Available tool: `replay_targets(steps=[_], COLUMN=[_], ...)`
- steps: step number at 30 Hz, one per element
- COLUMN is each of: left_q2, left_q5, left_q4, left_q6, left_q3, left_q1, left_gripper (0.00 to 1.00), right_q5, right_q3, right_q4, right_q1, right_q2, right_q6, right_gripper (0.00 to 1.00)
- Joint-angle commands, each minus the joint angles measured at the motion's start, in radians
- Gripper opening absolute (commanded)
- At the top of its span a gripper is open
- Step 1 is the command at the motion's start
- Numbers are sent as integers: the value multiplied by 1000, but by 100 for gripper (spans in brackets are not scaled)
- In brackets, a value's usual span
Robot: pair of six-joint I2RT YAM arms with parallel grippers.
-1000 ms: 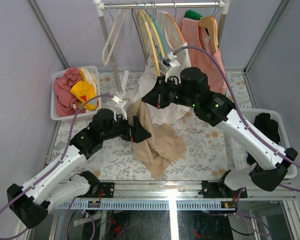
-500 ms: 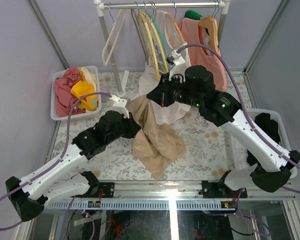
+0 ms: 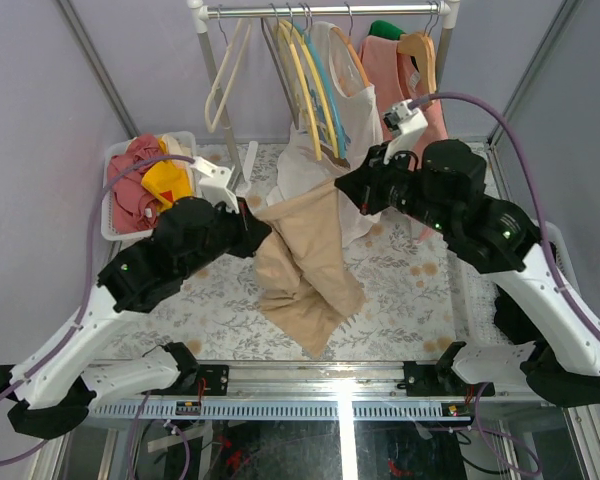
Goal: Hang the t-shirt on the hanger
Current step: Place the T-shirt at the center of the board.
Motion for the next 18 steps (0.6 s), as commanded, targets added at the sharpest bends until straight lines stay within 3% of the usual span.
replay_targets(steps=[1, 10, 15, 18], left_q2=[37, 203, 255, 262], left_q5=[10, 158, 252, 298], left_q4=[-116, -223, -238, -244], left_q6=[89, 163, 169, 160], left_q3=[232, 742, 844, 791], left_q1=[-5, -4, -4, -5], left_gripper=[0, 0, 0, 0], right_q5=[145, 320, 345, 327], right_q3=[90, 283, 285, 119], right_q4=[-23, -81, -114, -88], right_q1=[-8, -7, -7, -8], right_q2=[-53, -72, -129, -215], right_q6=[-69, -167, -163, -99], right_gripper=[0, 0, 0, 0])
